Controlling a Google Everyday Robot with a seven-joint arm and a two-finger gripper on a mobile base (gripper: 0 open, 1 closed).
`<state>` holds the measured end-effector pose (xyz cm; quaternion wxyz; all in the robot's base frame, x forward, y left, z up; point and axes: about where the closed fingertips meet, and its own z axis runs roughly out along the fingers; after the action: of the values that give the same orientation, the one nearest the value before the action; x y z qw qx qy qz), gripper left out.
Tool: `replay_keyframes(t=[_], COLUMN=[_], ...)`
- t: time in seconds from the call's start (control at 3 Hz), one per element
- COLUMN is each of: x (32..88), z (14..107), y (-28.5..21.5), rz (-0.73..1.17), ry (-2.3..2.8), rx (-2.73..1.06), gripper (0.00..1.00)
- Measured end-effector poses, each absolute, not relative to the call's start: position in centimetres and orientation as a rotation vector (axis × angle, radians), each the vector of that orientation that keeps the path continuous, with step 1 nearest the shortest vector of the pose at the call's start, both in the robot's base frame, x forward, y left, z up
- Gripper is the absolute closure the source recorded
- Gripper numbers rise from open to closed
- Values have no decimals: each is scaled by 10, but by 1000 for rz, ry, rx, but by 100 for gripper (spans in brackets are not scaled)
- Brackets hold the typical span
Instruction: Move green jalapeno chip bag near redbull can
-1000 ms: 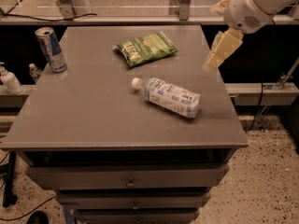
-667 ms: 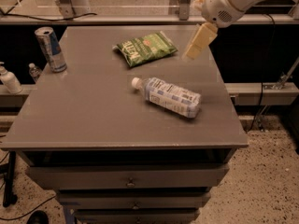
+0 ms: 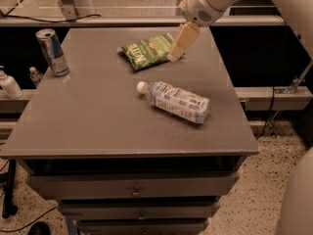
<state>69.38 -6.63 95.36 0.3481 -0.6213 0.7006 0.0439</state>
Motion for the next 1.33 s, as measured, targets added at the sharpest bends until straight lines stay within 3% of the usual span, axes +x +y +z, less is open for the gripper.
replay_keyframes(t=[0.67,1.33], x=[731,781], z=[935,889], y=[-49,-26], rz=[129,269], ry=[1810,1860], rx=[-1477,-1406], gripper=[0,0])
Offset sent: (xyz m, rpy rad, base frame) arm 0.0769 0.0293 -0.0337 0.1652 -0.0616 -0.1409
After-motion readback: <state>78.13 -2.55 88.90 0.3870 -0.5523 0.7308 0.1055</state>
